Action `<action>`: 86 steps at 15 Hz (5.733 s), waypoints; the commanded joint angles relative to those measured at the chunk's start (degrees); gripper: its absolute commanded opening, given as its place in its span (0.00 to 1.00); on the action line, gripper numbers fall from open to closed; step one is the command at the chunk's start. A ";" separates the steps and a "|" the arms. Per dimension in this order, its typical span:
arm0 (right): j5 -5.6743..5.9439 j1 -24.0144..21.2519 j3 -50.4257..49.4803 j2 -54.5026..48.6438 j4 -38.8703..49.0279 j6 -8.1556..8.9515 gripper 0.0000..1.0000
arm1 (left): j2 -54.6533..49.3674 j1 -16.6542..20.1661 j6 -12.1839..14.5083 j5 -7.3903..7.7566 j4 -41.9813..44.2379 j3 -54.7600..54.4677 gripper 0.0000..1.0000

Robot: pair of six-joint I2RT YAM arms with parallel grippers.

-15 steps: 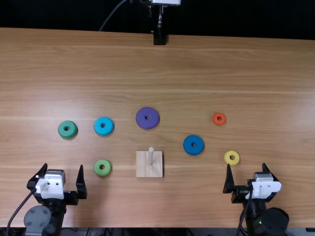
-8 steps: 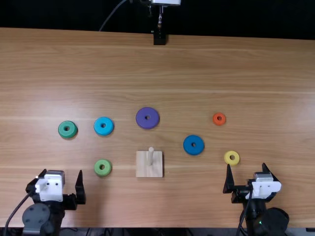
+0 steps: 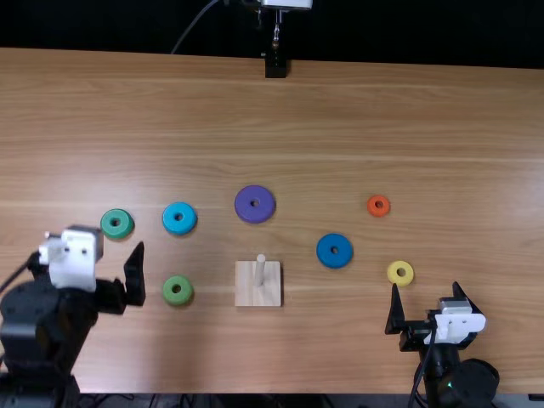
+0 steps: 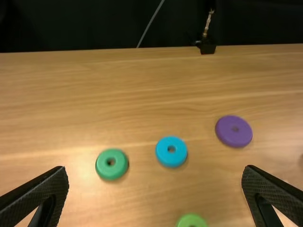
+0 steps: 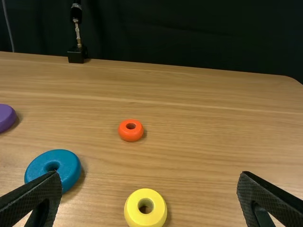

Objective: Build the Hanoi tower: stack the rings onto the peg from bottom to top in this color order: purple, dark blue, light blue, dark green, light green, yellow, orange.

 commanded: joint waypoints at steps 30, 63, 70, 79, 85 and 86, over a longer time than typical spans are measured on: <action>-0.15 -0.47 -3.70 -0.73 -4.02 0.49 1.00 | 85.31 -25.78 -1.72 -9.44 -19.71 59.70 1.00; 0.06 -0.47 -3.61 -0.73 -4.02 0.49 1.00 | 93.30 -27.18 -2.46 -0.58 -21.19 57.85 1.00; -0.15 -0.47 -3.61 -0.73 -4.02 0.49 1.00 | 93.30 -26.74 -2.25 -0.16 -21.08 57.85 0.61; -0.15 -0.47 -3.61 -0.73 -4.13 0.49 1.00 | 86.27 -24.64 -2.56 -0.69 -23.09 57.94 0.33; -0.15 -0.47 -3.70 -0.73 -4.02 0.49 1.00 | 79.68 -23.23 -2.46 -0.37 -39.96 61.28 0.33; -0.15 -0.47 -3.61 -0.73 -4.02 0.49 1.00 | 78.80 -23.05 -2.46 -0.37 -40.07 61.37 0.32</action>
